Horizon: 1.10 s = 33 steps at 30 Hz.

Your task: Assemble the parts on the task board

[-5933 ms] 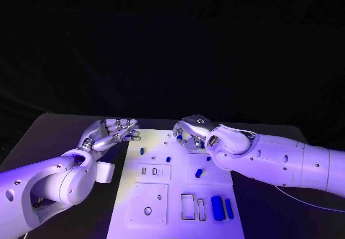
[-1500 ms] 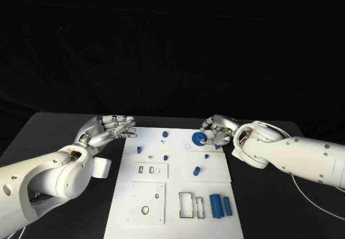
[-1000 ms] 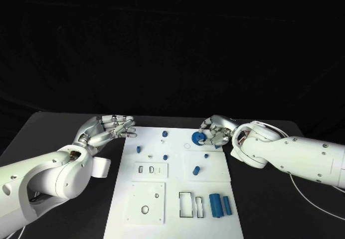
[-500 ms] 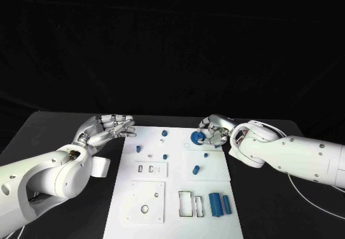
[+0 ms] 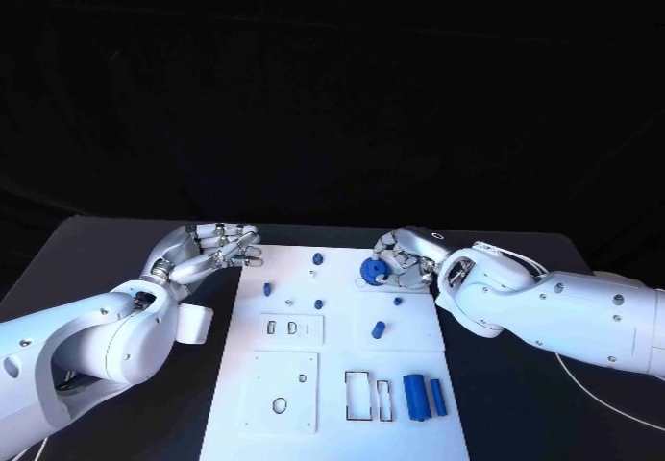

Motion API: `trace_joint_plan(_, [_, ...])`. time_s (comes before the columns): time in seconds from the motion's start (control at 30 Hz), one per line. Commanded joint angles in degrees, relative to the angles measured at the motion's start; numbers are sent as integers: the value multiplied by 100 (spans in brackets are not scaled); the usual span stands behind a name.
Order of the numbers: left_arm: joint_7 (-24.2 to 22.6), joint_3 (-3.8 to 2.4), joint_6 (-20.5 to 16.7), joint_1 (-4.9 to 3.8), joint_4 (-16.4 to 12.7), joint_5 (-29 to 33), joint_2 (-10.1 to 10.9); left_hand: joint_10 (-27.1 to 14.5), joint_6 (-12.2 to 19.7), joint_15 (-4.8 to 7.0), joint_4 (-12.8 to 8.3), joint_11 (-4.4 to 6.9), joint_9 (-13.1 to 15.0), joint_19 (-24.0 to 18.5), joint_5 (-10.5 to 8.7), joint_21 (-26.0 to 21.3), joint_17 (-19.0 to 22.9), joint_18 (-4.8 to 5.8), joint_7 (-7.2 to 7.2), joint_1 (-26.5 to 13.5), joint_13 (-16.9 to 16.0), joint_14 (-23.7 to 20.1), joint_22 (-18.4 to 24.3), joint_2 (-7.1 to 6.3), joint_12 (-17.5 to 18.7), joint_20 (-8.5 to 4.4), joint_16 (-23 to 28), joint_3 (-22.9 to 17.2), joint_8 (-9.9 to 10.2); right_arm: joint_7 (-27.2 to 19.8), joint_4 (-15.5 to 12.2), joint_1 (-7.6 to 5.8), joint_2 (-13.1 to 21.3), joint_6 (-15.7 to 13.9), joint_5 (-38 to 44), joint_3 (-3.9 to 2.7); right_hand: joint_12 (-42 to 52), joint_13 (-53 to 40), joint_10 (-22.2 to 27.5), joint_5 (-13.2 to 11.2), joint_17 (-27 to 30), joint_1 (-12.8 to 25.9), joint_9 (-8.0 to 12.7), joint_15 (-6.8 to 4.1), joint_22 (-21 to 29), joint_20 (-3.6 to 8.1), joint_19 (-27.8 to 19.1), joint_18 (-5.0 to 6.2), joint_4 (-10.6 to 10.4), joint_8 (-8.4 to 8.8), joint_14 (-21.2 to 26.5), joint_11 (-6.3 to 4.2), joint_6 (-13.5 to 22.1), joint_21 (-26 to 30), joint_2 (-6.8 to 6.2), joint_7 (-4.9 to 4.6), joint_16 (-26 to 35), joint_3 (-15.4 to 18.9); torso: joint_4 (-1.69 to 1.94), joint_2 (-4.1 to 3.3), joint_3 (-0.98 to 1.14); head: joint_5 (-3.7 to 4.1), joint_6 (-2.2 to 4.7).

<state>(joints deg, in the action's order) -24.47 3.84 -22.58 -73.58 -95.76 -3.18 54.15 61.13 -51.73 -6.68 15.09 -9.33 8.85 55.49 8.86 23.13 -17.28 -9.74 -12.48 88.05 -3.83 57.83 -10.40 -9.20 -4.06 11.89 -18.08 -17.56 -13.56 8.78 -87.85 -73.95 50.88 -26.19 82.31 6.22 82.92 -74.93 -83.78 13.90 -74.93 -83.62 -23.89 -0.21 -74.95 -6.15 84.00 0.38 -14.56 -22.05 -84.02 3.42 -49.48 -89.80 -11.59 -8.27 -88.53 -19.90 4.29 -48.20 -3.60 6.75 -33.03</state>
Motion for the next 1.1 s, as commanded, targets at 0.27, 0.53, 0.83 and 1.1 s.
trace_joint_plan(0.27, [-20,-4,108,-6,5,-1,-14,-31,11,-4,-2,-22,-6,-46,-16,35,-12,-48,-8,50,7,-44,-12,19,35,6,26,-44,37,74,-378,-38,-157,-743,831,-12,55,-806,-80,38,-1145,199,21,-59,-1505,63,600,-38,-29,14,-522,-39,-174,-20,-31,56,-35,-143,9,-3,1,-33,70])
trace_joint_plan(0.53, [-21,-4,106,-6,7,-1,-22,-31,11,-4,-2,-22,-6,-46,-16,35,-12,-48,-8,50,7,-44,-12,19,35,6,26,-44,37,297,-406,-61,-510,-855,1209,-15,50,-802,-79,27,-1137,238,28,-66,-1505,70,600,-38,-35,31,-520,-44,-192,-20,-46,60,-33,-171,17,-7,-11,-45,82])
trace_joint_plan(0.83, [-27,-4,99,-6,5,-1,-34,-36,16,-5,-8,-24,-7,-52,-17,41,-15,-47,-9,54,8,-47,-15,18,37,6,28,-49,41,331,-69,-52,-1037,-733,1285,-9,38,-791,-72,11,-1120,275,38,-69,-1505,75,600,-38,-41,56,-516,-46,-194,-20,-57,60,-27,-196,20,-22,-8,-70,59])
trace_joint_plan(1.1, [-30,-4,96,-7,-2,-1,-38,-36,16,-5,-8,-24,-7,-52,-17,41,-15,-47,-9,54,8,-47,-15,18,37,6,28,-49,41,341,272,-12,-1357,-558,1278,2,25,-780,-63,1,-1114,305,47,-69,-1505,78,600,-38,-45,80,-515,-43,-187,-20,-70,56,-25,-213,19,-20,-5,-94,33])
